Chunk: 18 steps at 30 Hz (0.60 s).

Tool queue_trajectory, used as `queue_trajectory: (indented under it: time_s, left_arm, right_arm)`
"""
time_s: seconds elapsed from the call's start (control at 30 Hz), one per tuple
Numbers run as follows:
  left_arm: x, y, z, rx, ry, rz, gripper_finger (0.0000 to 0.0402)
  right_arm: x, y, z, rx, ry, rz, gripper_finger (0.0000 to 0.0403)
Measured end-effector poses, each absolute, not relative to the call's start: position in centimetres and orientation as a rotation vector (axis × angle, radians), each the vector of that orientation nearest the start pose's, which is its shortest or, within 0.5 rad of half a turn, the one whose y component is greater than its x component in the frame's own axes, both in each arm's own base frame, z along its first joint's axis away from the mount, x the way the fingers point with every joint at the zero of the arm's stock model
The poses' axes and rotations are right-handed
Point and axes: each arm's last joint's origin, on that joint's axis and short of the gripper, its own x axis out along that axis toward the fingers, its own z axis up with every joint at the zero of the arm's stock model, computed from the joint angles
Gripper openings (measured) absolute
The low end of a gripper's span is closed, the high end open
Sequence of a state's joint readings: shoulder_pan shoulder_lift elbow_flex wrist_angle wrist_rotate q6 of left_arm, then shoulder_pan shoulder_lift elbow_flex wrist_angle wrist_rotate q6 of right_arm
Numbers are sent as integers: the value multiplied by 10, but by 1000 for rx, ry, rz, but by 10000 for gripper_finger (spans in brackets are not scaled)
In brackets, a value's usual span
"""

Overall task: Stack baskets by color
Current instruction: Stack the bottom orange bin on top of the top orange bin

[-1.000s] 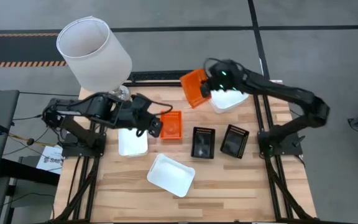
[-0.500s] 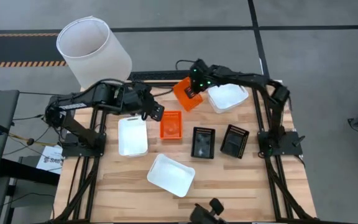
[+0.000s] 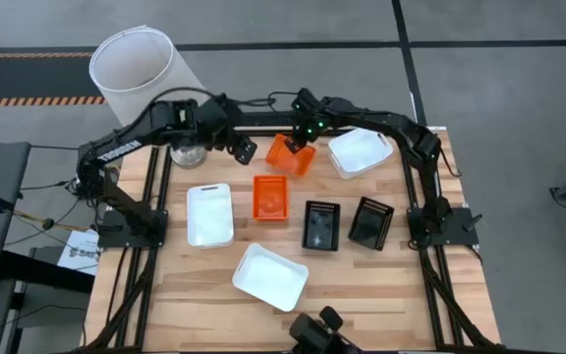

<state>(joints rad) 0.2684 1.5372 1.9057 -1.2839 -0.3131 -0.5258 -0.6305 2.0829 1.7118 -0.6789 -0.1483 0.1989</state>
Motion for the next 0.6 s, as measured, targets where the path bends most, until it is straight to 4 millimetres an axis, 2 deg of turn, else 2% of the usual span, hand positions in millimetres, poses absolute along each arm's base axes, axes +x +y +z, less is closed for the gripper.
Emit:
queue_trajectory:
  time_s: [0.1,0.17,0.33,0.47,0.6]
  left_arm:
    - [262,94,436,-428,773,755,227]
    - [262,103,437,-389,770,746,228]
    - [267,131,429,-250,773,632,229]
    - [281,162,412,-275,780,538,229]
    - [302,194,390,-233,769,444,229]
  right_arm:
    - [358,-264,232,581,906,-540,204]
    - [350,-265,251,572,866,-551,218]
    - [310,-256,307,559,830,-577,225]
    - [267,-229,359,535,809,-586,220]
    - [228,-190,401,517,782,-576,214]
